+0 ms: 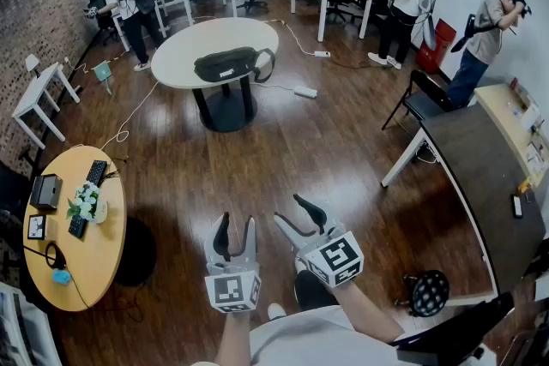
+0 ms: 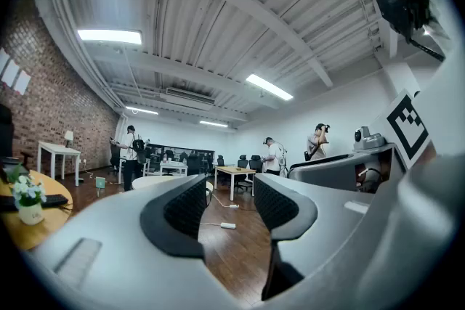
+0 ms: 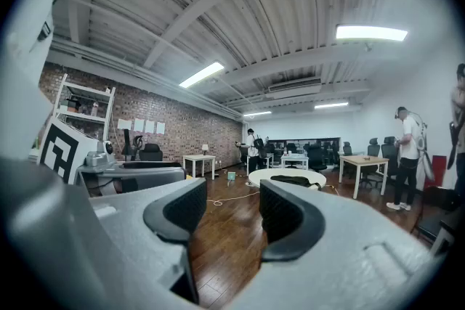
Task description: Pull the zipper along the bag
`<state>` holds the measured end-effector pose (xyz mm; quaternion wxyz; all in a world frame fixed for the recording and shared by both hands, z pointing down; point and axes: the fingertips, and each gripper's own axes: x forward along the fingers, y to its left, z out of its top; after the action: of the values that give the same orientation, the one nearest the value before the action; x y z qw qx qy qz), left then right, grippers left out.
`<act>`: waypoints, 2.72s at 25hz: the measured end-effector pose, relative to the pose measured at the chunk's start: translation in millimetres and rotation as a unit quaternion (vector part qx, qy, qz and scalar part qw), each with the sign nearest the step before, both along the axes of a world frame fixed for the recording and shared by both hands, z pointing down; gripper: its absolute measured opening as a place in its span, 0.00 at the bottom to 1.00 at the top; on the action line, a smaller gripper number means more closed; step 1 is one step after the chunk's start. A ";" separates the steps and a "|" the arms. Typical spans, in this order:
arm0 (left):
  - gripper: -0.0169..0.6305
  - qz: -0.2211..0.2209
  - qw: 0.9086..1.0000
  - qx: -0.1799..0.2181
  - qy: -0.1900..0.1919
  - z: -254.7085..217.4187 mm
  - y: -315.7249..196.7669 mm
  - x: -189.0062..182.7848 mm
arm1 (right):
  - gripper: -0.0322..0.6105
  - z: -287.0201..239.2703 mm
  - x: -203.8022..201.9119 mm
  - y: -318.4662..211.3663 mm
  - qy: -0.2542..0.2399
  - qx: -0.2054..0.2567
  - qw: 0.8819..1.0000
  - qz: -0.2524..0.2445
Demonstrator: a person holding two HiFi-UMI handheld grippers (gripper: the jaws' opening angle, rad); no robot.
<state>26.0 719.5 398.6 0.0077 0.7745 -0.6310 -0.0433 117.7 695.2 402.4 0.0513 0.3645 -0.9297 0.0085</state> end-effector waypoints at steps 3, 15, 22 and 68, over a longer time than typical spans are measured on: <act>0.35 -0.005 1.000 0.000 -0.007 -3.2 -50.8 -12.7 | 0.39 -2.7 -3.1 -52.1 -0.009 0.008 1.000 0.011; 0.35 -0.068 0.995 0.034 -0.057 -40.2 -256.1 -16.7 | 0.39 -50.5 21.6 -277.1 -0.047 0.058 0.997 0.026; 0.35 -0.075 0.995 -0.005 -0.067 -16.5 -326.0 -5.0 | 0.39 -21.3 37.3 -341.2 -0.045 0.026 0.998 0.025; 0.34 0.011 0.995 -0.092 -0.045 33.4 -1005.3 -138.9 | 0.39 63.2 -104.7 -1041.9 0.012 -0.065 0.997 0.030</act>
<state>-112.8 -285.8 431.9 0.0511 0.7783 -0.6238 0.0501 13.0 -346.7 465.5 0.0860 0.3881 -0.9152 0.0662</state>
